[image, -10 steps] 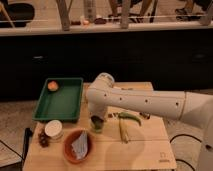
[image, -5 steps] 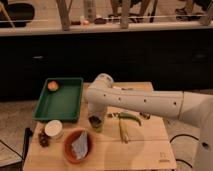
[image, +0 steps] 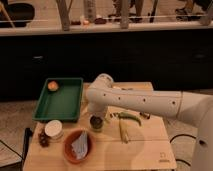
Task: Stack cups into tray
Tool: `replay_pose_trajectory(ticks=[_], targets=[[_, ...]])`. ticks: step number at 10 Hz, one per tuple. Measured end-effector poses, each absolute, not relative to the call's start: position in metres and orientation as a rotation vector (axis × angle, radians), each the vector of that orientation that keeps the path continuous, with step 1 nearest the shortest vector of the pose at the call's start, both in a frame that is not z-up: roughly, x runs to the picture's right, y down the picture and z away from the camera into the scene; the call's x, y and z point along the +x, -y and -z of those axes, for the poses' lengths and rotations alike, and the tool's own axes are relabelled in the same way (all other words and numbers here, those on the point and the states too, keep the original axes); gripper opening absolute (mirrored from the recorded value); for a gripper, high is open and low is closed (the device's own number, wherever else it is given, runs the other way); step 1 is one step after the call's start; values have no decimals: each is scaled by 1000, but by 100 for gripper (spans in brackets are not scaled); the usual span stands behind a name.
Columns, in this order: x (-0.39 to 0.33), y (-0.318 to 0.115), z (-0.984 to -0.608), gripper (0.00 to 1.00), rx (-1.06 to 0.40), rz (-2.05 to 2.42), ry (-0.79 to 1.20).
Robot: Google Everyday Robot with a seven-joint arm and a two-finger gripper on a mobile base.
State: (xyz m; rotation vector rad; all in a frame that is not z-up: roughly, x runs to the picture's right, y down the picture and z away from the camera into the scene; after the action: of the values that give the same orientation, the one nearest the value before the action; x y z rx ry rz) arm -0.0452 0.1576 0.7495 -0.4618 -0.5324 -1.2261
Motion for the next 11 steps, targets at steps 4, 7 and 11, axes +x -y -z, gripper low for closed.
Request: replay_pose_trajectory(ticks=[4, 7, 11], targets=[[-46, -162, -761, 80, -484, 1216, 540], [-44, -172, -776, 80, -507, 1202, 545], [-46, -185, -789, 79, -535, 1195, 556]])
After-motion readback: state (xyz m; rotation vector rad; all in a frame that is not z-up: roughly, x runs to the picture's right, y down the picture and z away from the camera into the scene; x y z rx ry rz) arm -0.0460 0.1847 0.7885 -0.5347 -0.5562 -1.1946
